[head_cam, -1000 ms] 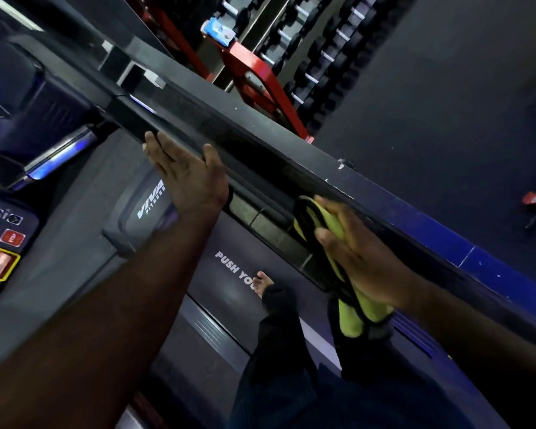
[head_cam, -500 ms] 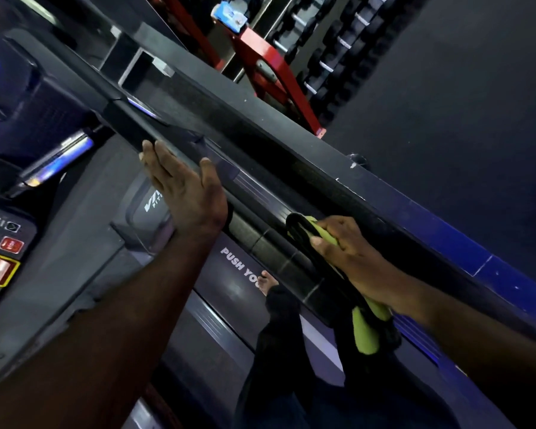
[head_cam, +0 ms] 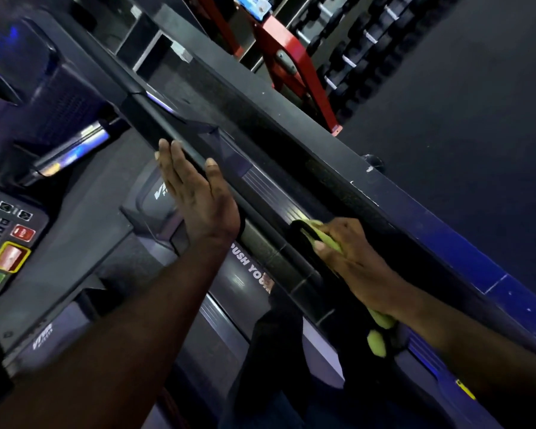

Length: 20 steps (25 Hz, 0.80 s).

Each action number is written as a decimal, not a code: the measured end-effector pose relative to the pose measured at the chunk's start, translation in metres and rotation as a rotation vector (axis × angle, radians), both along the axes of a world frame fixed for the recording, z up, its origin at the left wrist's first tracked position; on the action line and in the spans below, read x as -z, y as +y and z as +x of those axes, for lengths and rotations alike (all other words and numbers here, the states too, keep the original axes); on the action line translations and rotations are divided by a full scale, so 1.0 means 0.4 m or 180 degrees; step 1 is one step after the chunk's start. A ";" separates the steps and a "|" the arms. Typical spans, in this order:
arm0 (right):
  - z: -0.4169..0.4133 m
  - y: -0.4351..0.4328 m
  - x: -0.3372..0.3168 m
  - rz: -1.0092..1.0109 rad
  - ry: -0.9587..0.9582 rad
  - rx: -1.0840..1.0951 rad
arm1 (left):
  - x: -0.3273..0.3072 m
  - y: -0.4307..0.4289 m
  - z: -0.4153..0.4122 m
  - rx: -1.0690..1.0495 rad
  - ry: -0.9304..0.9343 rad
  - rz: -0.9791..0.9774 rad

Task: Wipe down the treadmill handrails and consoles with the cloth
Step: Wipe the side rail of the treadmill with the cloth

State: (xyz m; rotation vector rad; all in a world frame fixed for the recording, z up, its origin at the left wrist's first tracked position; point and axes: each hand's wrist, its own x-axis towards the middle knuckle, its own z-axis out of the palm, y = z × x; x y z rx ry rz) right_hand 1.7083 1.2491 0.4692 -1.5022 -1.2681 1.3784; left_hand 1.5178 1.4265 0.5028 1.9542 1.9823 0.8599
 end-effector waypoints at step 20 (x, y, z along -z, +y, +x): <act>-0.131 0.323 -0.028 -0.0183 0.0051 0.0270 | -0.014 -0.008 -0.014 0.0114 -0.0171 -0.0155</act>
